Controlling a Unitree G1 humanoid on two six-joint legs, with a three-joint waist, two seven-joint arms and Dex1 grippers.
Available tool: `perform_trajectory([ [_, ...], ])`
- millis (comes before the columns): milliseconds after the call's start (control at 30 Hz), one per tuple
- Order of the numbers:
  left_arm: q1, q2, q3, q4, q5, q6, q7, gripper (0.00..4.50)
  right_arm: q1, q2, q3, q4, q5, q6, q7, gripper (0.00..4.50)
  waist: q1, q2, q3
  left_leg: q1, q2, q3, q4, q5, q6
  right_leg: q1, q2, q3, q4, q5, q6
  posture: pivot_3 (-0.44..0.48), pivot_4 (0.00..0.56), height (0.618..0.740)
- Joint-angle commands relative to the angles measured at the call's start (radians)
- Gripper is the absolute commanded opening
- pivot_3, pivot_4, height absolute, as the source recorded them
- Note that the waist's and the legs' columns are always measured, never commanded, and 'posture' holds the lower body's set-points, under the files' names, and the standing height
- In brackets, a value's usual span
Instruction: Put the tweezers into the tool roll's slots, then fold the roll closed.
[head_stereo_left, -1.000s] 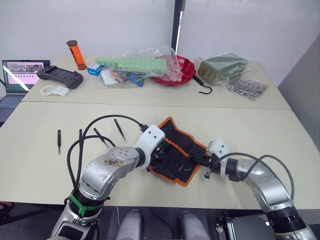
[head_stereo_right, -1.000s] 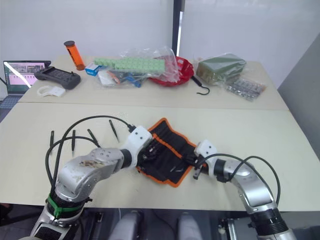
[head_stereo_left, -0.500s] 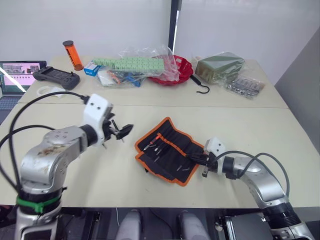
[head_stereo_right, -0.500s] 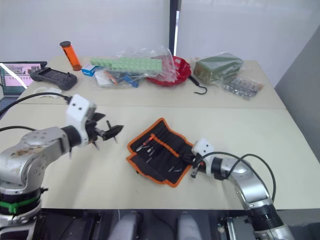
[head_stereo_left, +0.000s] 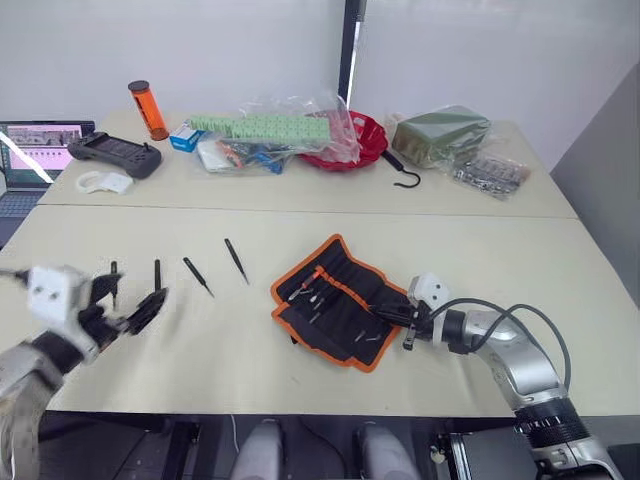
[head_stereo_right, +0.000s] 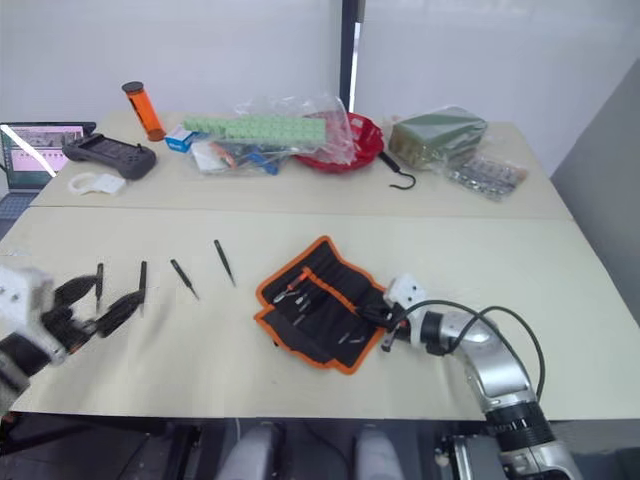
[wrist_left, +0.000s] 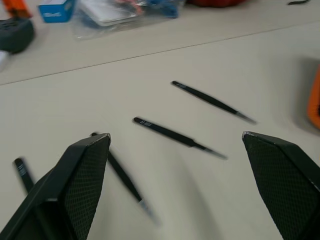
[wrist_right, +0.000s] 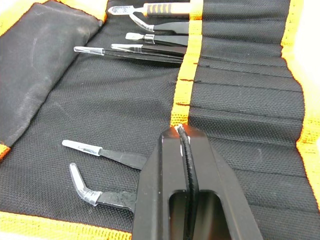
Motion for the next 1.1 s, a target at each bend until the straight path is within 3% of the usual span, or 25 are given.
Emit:
perform_trajectory([
  [33, 0.103, -0.063, 0.089, 0.005, 0.009, -0.118, 0.017, 4.49, -0.007, -0.014, -0.043, -0.004, 0.021, -0.004, 0.005, 0.00, 0.002, 0.000, 0.000, -0.001, 0.000, 0.000, 0.000, 0.000, 0.000, 0.000, 0.000, 0.000, -0.001, 0.000, -0.001, 0.000, 0.150, 0.740],
  [333, 0.235, -0.207, 0.206, 0.106, -0.033, -0.248, 0.116, 4.49, -0.026, -0.055, -0.057, -0.065, 0.066, 0.054, 0.062, 0.00, 0.015, -0.001, 0.000, -0.005, 0.002, 0.002, 0.002, 0.000, 0.000, -0.002, 0.000, -0.001, -0.003, 0.000, -0.001, 0.000, 0.150, 0.740],
  [800, 0.252, -0.202, 0.187, 0.047, -0.117, -0.220, 0.202, 4.49, 0.027, -0.068, -0.045, 0.009, 0.021, 0.001, 0.074, 0.00, 0.008, -0.001, 0.000, -0.005, 0.003, 0.002, 0.002, 0.000, 0.000, -0.002, 0.001, -0.001, -0.003, 0.001, 0.000, 0.000, 0.150, 0.740],
  [1000, 0.151, -0.176, 0.128, -0.006, -0.183, -0.087, 0.312, 4.49, 0.035, -0.072, -0.040, 0.002, 0.018, 0.004, 0.075, 0.00, 0.012, -0.001, 0.000, -0.004, 0.003, 0.002, 0.003, 0.000, 0.000, -0.001, 0.001, -0.001, -0.003, 0.001, 0.000, 0.000, 0.150, 0.740],
  [1100, 0.034, -0.139, 0.088, 0.001, -0.214, 0.087, 0.459, 4.49, 0.036, -0.069, -0.042, -0.002, 0.014, 0.004, 0.064, 0.00, 0.009, -0.002, 0.000, -0.004, 0.003, 0.002, 0.003, 0.000, 0.000, 0.000, 0.003, -0.001, -0.002, 0.001, 0.000, 0.000, 0.150, 0.740],
])
